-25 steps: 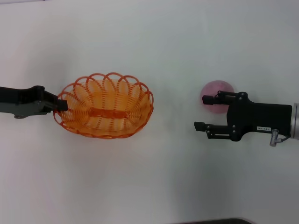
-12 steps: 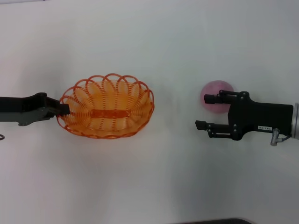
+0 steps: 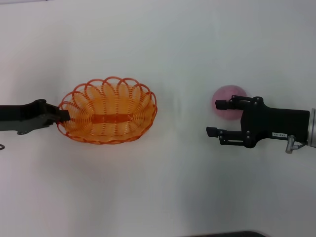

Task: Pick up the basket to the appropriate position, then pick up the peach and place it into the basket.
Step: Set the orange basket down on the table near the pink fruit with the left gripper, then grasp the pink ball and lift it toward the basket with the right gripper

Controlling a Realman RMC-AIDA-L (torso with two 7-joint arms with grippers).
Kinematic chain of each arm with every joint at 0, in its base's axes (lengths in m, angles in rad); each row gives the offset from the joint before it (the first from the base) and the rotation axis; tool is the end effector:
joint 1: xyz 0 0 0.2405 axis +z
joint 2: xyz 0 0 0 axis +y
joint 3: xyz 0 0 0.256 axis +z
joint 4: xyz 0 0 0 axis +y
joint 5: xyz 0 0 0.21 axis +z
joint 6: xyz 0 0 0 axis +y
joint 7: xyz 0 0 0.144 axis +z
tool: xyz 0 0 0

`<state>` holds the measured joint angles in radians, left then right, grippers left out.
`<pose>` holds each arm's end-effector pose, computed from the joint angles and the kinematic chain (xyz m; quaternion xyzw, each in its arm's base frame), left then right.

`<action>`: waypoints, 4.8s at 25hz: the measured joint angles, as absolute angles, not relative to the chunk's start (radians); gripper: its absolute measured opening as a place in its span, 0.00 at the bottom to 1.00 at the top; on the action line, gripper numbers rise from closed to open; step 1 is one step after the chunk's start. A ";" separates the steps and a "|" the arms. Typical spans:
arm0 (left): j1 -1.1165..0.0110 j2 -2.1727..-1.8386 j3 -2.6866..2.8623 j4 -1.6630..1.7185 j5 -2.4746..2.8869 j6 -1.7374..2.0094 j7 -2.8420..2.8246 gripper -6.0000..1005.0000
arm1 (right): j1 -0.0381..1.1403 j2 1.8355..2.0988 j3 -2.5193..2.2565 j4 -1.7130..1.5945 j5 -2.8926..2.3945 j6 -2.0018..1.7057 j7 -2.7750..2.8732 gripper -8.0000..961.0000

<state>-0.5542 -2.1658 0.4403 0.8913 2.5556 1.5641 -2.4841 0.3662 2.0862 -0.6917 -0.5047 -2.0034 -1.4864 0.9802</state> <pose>-0.3036 0.3171 0.0087 -0.7026 -0.6935 -0.1202 0.1048 0.3223 0.2685 -0.0315 -0.9484 0.1688 0.2057 0.1727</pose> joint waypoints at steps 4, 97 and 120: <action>-0.553 -2.166 0.449 0.891 2.556 1.555 -2.484 0.11 | 0.367 2.086 -0.692 -0.505 -2.003 -1.486 0.980 0.81; -0.210 -2.169 0.412 0.825 2.237 1.733 -1.092 0.82 | 0.365 2.086 -0.690 -0.507 -2.003 -1.497 0.974 0.81; -0.213 -2.169 0.412 0.814 2.244 1.704 -1.071 0.82 | 0.390 2.054 -0.710 -0.660 -2.053 -1.691 1.463 0.81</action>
